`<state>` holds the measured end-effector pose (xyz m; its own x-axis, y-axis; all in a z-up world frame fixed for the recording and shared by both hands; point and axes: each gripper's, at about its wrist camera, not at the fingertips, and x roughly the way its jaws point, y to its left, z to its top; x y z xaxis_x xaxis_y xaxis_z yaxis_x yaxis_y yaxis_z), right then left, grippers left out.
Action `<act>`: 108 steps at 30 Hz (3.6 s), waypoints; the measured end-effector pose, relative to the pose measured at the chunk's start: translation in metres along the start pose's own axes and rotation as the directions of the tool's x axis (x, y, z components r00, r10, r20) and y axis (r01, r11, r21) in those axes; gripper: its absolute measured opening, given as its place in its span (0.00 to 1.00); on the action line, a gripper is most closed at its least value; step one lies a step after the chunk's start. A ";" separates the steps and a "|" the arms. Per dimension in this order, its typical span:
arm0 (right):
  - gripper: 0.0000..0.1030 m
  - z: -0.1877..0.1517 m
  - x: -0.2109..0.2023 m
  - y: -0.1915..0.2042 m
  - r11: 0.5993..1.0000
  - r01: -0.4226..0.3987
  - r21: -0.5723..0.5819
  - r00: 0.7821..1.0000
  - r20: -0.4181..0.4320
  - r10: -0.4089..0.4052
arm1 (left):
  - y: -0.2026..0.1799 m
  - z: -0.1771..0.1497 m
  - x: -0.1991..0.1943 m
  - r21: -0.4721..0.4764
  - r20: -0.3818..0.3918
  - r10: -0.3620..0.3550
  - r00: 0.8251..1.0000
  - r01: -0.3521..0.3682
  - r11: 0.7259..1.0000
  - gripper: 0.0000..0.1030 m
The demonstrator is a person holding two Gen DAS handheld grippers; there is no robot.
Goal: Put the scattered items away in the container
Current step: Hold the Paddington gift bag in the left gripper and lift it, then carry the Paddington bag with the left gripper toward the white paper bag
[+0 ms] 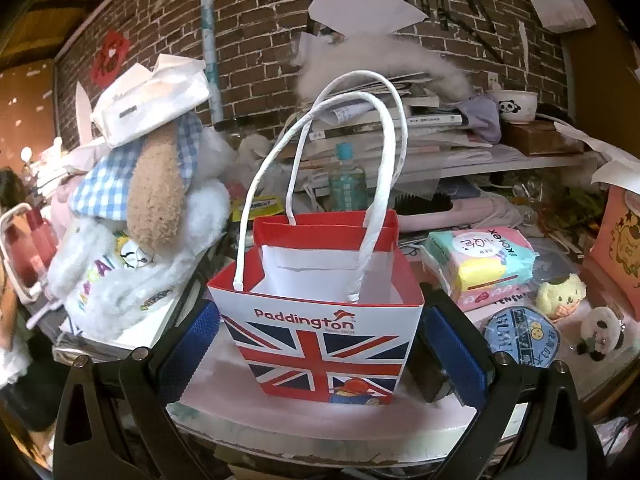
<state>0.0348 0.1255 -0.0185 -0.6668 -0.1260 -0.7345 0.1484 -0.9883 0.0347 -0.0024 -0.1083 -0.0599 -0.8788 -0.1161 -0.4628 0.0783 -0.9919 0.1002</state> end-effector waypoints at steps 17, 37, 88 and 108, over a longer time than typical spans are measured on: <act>1.00 0.001 0.036 0.034 0.996 -0.064 -0.066 0.997 -0.045 0.061 | 0.010 -0.004 0.011 -0.021 -0.025 -0.023 0.999 0.023 1.000 0.81; 1.00 -0.001 0.048 0.039 0.994 -0.076 -0.080 0.995 -0.077 0.070 | 0.010 -0.004 0.021 -0.032 -0.045 -0.039 0.998 0.038 0.999 0.79; 1.00 0.000 0.015 -0.005 0.997 -0.081 0.006 0.997 -0.019 0.081 | -0.083 0.130 -0.077 0.149 0.162 -0.367 0.916 0.345 0.927 0.79; 1.00 -0.004 -0.019 -0.053 0.989 -0.119 0.086 0.993 0.024 0.118 | -0.229 0.165 -0.078 0.328 -0.147 -0.617 0.773 0.626 0.707 0.79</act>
<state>0.0419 0.1809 -0.0091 -0.6618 -0.2433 -0.7092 0.1637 -0.9700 0.1800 -0.0297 0.1368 0.0987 -0.6586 0.5143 -0.5493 -0.6496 -0.7570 0.0700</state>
